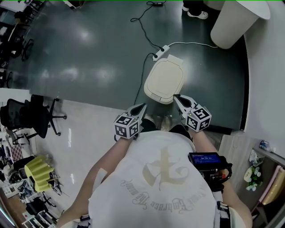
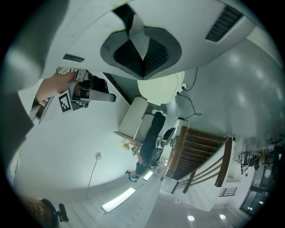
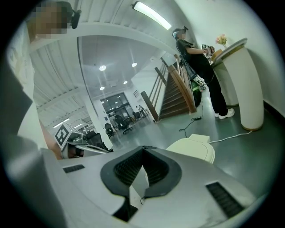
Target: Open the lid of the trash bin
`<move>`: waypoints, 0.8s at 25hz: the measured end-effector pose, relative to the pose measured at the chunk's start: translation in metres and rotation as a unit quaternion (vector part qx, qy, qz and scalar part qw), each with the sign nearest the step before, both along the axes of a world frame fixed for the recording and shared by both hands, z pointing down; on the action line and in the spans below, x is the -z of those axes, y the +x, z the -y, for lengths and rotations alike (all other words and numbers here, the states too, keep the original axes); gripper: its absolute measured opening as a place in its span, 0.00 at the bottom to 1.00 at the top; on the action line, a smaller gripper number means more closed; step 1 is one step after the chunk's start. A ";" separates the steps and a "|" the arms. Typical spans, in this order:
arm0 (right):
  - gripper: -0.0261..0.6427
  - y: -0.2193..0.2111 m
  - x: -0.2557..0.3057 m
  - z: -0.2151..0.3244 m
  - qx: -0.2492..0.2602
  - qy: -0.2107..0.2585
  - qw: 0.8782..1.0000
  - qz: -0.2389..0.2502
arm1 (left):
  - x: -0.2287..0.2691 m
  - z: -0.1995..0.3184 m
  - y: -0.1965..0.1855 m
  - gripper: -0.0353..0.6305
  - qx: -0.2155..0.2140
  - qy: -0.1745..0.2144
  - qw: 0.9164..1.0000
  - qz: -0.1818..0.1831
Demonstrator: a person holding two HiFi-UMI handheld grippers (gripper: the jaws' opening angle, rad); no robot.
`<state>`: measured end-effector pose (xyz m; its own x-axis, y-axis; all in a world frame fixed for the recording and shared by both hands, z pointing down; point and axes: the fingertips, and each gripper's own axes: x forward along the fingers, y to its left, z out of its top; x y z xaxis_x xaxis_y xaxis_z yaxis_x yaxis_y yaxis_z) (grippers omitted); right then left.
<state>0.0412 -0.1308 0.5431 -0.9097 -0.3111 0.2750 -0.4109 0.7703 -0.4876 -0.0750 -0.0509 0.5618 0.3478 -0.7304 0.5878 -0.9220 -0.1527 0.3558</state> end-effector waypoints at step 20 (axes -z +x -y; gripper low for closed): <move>0.05 -0.008 -0.043 0.001 -0.008 -0.039 0.999 -0.023 | -0.075 0.023 0.001 0.07 -0.036 -0.091 0.995 0.033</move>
<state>0.0336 -0.1314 0.5858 -0.8907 -0.3011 0.3405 -0.4460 0.7235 -0.5269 -0.0740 -0.0736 0.6366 0.3513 -0.5850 0.7310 -0.9334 -0.1580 0.3221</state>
